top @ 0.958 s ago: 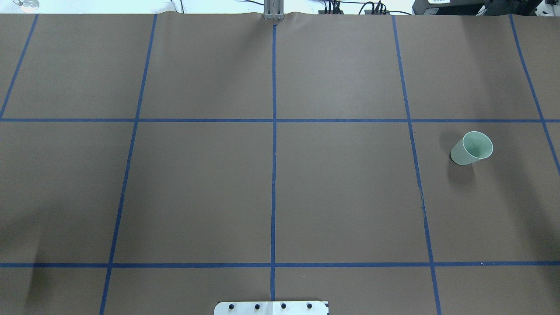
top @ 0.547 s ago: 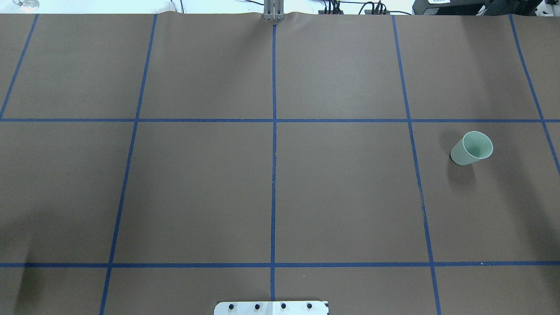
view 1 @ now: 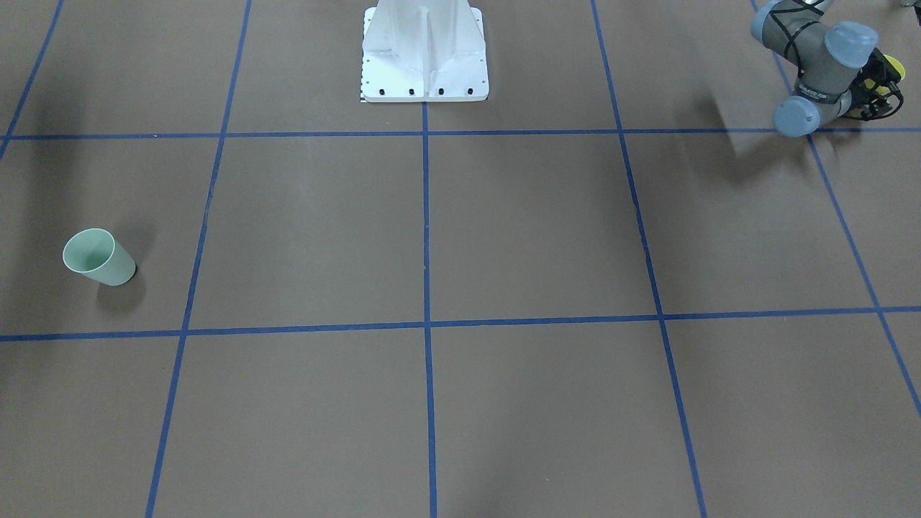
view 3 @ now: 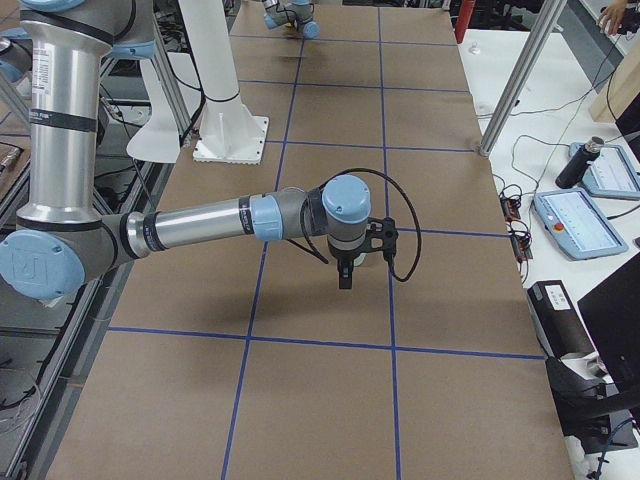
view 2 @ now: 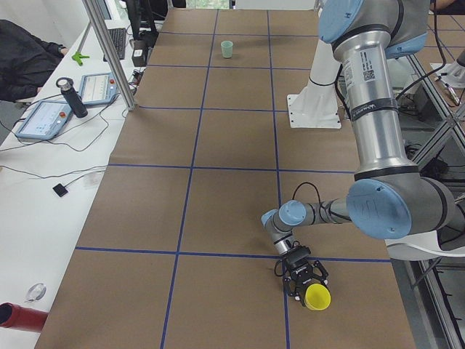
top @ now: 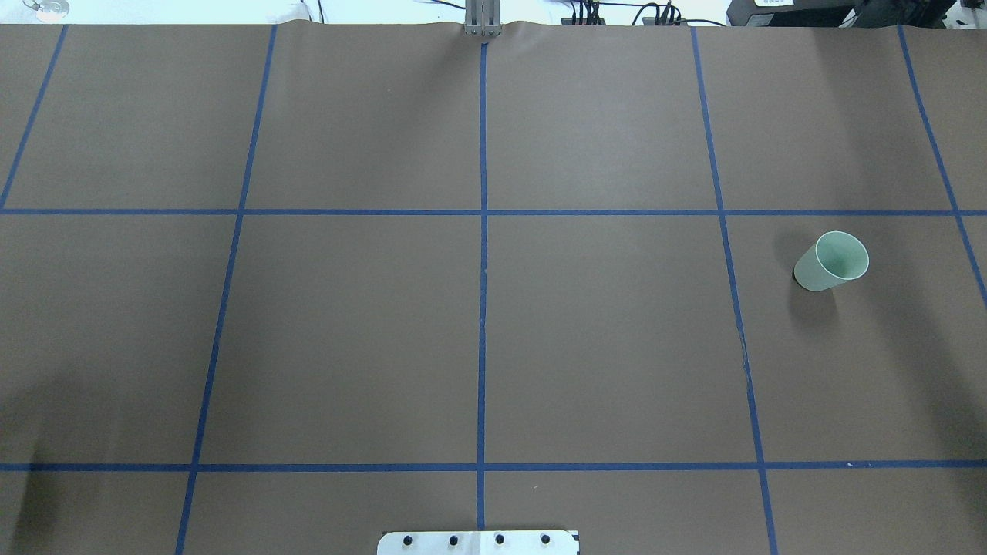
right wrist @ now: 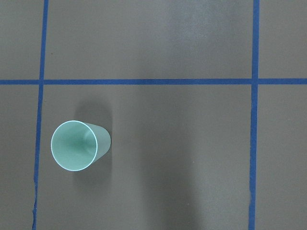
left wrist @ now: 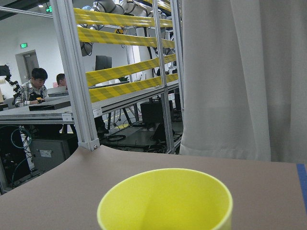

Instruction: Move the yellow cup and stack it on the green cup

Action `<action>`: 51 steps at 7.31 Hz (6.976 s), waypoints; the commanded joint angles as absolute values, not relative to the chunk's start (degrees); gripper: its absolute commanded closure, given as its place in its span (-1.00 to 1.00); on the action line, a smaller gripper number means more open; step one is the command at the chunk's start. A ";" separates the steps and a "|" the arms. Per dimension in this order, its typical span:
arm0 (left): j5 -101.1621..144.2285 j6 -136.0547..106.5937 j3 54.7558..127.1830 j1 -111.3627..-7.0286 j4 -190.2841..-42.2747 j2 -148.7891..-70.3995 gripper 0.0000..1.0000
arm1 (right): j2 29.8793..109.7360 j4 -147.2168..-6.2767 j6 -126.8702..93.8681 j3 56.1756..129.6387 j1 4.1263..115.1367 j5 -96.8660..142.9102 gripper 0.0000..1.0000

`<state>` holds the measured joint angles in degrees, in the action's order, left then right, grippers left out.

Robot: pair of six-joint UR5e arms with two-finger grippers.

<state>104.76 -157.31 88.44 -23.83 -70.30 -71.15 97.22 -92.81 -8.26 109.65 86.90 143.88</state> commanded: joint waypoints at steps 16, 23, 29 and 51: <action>84.76 -113.00 117.16 -44.44 -49.04 -81.42 1.00 | 95.10 -93.16 -10.88 109.95 86.92 143.96 -1.00; 75.41 -82.84 111.38 -46.32 -81.54 -100.72 1.00 | 94.83 -93.16 -12.48 109.68 87.01 146.77 -1.00; 82.83 -60.22 110.74 -45.62 -114.91 -103.54 1.00 | 91.41 -92.64 -14.05 109.69 86.40 146.69 -1.00; 92.81 -35.51 91.14 -22.68 -164.18 -116.27 1.00 | 59.85 -58.54 -62.55 97.29 40.52 135.70 -0.61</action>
<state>93.30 -35.98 91.22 -22.83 -163.79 -115.63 59.92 -58.52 -60.00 97.40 40.59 135.71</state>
